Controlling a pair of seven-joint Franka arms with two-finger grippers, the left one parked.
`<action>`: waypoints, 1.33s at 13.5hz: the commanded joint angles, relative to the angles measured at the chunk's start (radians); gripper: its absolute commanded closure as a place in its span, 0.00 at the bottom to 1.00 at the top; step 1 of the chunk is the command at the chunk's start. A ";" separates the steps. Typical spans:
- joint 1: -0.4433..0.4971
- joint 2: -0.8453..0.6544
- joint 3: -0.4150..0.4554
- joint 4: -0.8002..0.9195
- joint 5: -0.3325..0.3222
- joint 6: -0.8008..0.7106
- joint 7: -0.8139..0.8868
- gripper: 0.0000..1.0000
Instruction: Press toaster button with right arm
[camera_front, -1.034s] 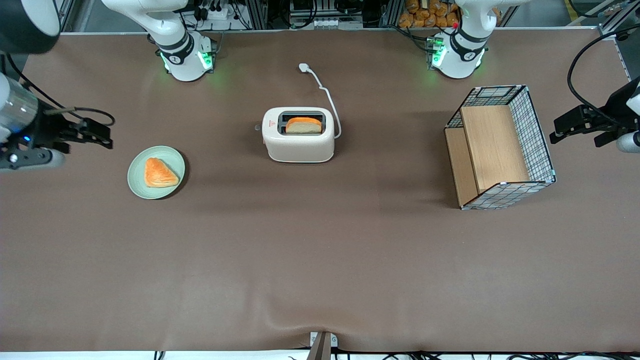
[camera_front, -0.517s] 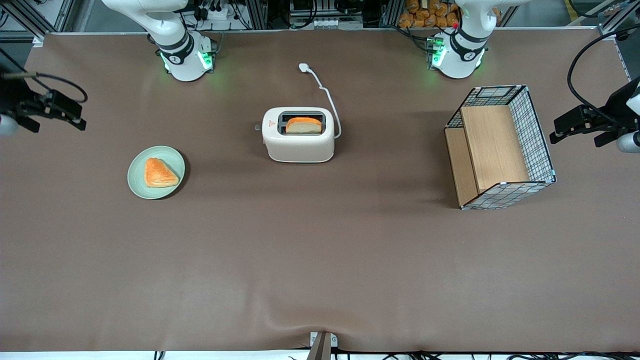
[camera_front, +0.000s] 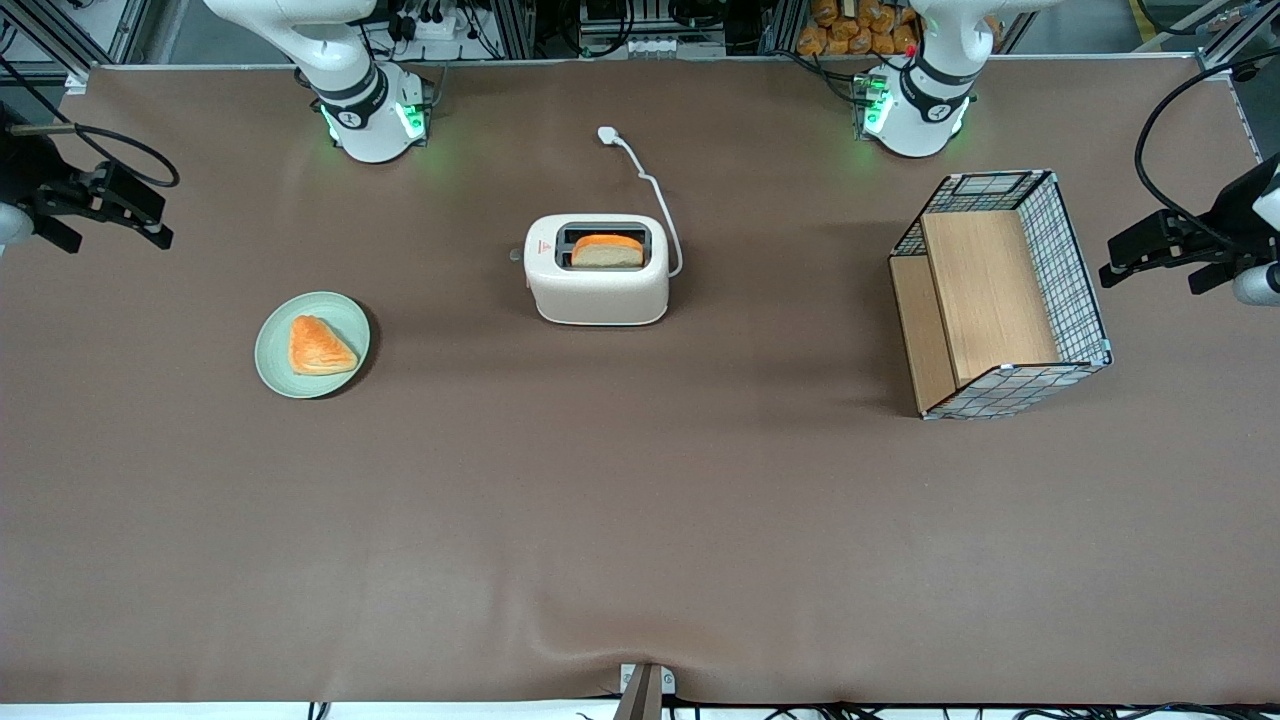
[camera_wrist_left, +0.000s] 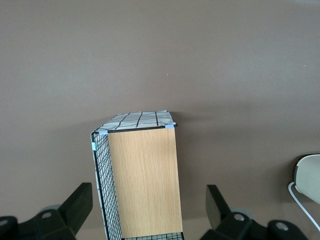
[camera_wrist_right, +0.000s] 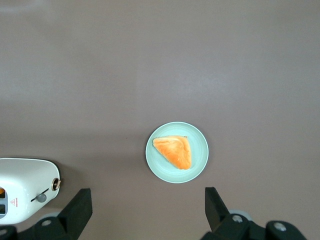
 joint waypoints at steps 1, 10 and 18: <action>-0.023 0.026 0.009 0.039 0.011 -0.005 -0.017 0.00; -0.031 0.062 0.009 0.076 -0.002 0.011 -0.043 0.00; -0.031 0.064 0.009 0.087 -0.005 0.012 -0.033 0.00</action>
